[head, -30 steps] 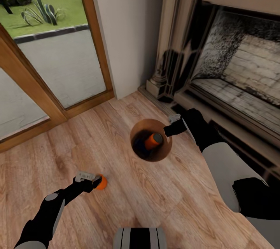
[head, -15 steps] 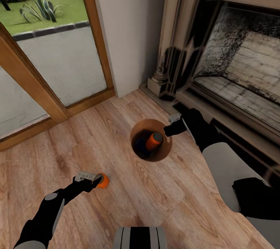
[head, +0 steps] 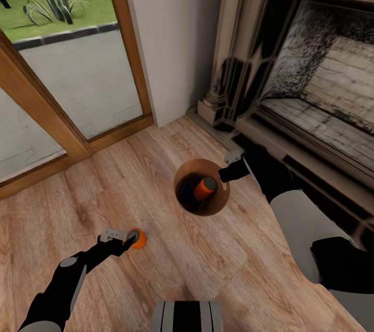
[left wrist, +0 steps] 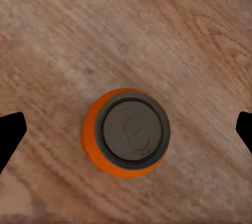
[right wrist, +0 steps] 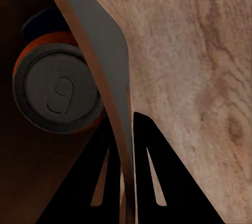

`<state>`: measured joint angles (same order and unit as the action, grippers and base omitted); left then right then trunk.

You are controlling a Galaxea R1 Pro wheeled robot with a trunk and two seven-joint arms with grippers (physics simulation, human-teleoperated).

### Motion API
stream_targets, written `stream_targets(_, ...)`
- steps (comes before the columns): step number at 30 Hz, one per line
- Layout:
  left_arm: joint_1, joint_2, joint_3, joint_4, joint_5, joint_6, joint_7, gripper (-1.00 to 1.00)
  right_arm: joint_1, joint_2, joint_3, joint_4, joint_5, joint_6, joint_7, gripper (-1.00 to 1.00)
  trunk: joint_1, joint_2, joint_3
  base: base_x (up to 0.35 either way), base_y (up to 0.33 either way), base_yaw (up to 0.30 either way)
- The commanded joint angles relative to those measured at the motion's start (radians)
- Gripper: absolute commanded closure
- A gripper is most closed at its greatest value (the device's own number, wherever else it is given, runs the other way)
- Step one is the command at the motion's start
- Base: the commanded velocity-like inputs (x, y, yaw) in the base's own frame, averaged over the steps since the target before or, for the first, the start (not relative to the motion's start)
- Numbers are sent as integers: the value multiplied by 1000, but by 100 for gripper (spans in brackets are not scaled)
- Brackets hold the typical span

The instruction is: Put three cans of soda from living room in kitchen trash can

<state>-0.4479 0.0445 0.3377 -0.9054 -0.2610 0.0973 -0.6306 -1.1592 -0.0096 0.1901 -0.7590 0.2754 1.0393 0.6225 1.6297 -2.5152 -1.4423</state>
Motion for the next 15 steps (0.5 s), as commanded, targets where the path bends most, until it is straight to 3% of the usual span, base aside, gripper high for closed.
stream_targets(1,0,0,0,2,0,0,0,-100,0,0,-1,0,-33,8,6,100,0,0,-4,0,0,0)
stream_targets(6,0,0,0,-3,0,-1,-1,-100,0,0,-1,0,-33,8,6,100,2,-2,-23,0,0,0)
stream_targets(15,0,-1,0,-22,0,-2,-7,-100,0,1,-1,0,-32,8,6,100,2,-2,-23,79,0,0)
